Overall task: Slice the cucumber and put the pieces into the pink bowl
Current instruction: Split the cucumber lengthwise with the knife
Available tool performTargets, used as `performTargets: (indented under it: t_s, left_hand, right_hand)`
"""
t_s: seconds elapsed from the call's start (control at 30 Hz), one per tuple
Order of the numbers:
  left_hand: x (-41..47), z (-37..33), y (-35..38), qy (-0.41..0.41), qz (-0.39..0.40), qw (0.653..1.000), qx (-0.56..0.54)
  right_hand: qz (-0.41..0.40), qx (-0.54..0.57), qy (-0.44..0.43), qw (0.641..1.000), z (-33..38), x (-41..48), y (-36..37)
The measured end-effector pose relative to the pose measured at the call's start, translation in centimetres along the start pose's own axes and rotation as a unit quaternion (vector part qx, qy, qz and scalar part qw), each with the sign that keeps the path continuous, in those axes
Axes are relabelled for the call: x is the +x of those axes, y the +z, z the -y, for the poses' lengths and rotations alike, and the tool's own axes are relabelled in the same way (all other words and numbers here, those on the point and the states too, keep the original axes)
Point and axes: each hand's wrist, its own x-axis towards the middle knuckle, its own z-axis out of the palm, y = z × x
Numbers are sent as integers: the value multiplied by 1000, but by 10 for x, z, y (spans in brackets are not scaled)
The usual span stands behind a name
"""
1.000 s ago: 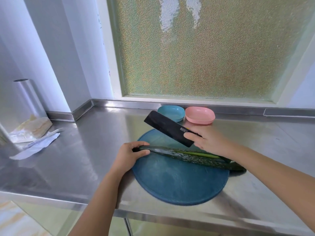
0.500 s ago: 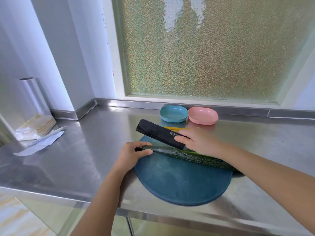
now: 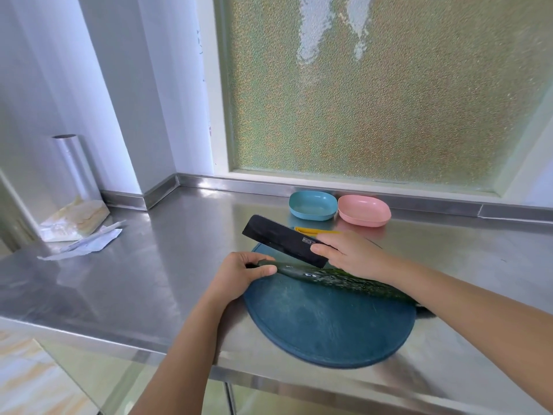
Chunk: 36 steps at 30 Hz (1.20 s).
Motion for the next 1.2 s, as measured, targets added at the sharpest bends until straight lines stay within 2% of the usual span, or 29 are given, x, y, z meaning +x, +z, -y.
performTargets:
  t_s: [0.17, 0.37, 0.6, 1.2]
  left_hand:
    - [0, 1, 0, 5, -2, 1000, -6]
    - [6, 5, -8, -6, -24, 1000, 10]
    - [12, 7, -11, 18, -19, 999, 30]
    - [11, 7, -12, 12, -19, 999, 22]
  right_hand:
    - [11, -14, -7, 1000, -1, -2, 2]
    - [-6, -120, -43, 992, 0, -3, 6]
    - [-16, -168, -19, 986, 3, -9, 13]
    - [-10, -205, 7, 979, 5, -8, 15]
